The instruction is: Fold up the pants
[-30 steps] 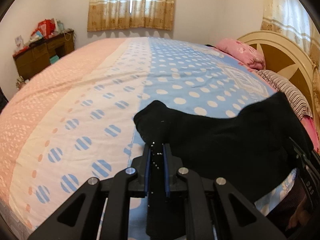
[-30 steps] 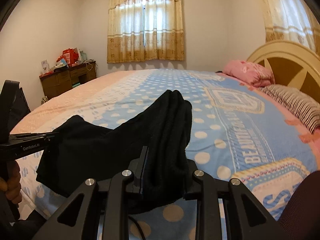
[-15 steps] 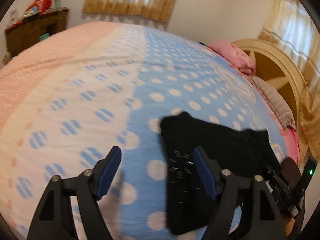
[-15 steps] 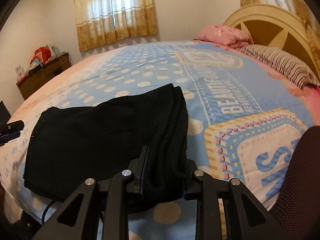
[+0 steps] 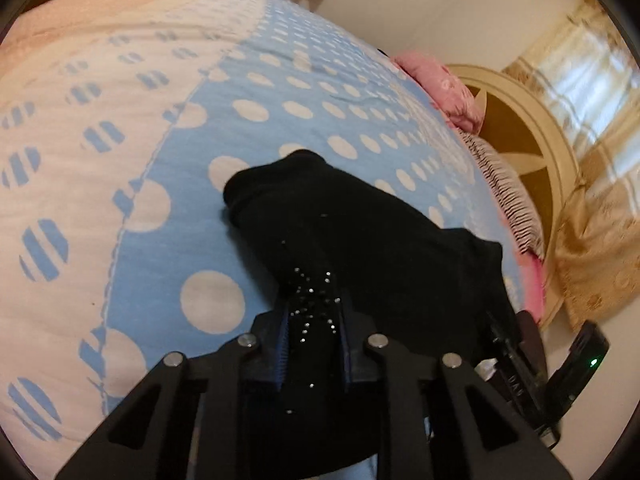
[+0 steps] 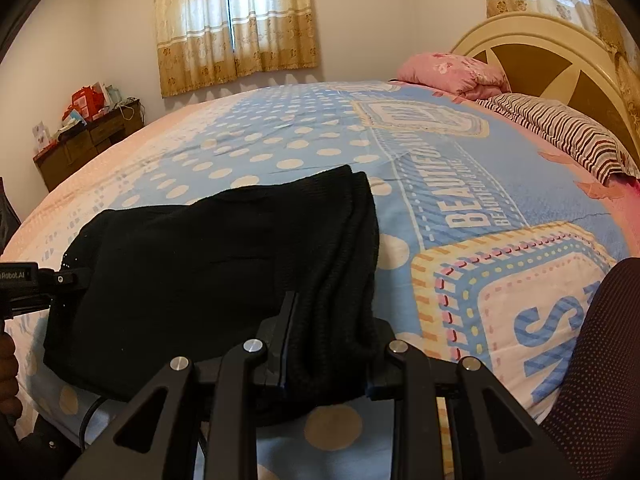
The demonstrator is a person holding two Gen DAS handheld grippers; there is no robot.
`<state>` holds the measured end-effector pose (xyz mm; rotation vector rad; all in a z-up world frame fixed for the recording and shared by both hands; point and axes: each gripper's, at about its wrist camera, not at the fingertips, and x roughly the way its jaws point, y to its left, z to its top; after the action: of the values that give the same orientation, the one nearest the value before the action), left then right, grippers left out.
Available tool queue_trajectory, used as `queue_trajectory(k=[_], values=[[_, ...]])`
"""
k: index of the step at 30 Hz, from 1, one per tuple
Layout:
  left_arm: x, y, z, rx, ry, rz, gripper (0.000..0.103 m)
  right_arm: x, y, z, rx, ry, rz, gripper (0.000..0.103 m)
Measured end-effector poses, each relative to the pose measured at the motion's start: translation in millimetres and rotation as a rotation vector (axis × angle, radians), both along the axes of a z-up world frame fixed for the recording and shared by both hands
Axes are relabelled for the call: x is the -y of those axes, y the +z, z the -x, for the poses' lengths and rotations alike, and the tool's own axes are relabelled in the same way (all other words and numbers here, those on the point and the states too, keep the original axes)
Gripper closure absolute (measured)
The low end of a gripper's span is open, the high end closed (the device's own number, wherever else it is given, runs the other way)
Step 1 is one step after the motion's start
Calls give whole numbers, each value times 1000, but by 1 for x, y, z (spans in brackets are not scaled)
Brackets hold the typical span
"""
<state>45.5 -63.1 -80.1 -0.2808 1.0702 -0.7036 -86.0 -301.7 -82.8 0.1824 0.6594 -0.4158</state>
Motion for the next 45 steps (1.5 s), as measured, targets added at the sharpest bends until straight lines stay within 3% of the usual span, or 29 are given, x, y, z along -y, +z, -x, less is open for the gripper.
queue_trajectory(k=[6,14,20,28,32,35,39,41,42,45], values=[[5,27,15,154,25,-114,86,-29,27,2,35,29,132,76],[-44,63,-5,270,151,-134,88,-73,70,-22,134,162,190,76],[-113,96,-33,378,330,-213,91,-116,89,-82,193,317,190,76],[-174,102,-85,466,512,-374,91,-187,81,-189,257,479,174,76],[-192,70,-121,377,555,-439,90,-207,49,-247,181,509,157,76],[-205,43,-136,300,609,-524,89,-212,16,-276,56,523,171,76],[-246,17,-137,158,702,-507,68,-190,10,-292,-12,506,46,70],[-254,16,-128,179,719,-502,68,-183,7,-293,-27,515,23,65],[-253,18,-125,182,731,-544,65,-182,6,-291,-27,516,13,62],[-256,24,-119,182,745,-556,51,-169,16,-286,-7,515,-49,61]])
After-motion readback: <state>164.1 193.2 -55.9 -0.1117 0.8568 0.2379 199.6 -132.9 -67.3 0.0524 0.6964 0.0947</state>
